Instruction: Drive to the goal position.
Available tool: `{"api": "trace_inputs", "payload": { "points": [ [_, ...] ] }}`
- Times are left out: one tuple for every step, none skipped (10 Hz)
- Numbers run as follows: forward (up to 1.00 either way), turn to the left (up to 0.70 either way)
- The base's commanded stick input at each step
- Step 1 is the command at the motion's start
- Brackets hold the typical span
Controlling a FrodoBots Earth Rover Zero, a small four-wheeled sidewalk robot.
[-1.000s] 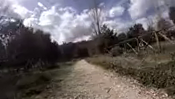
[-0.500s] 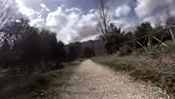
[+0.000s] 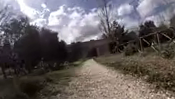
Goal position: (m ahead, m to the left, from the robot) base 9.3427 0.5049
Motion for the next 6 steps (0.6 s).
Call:
{"api": "trace_inputs", "payload": {
  "points": [
    [1.0,0.0],
    [1.0,0.0],
    [1.0,0.0],
    [1.0,0.0],
    [1.0,0.0],
    [1.0,0.0]
  ]
}}
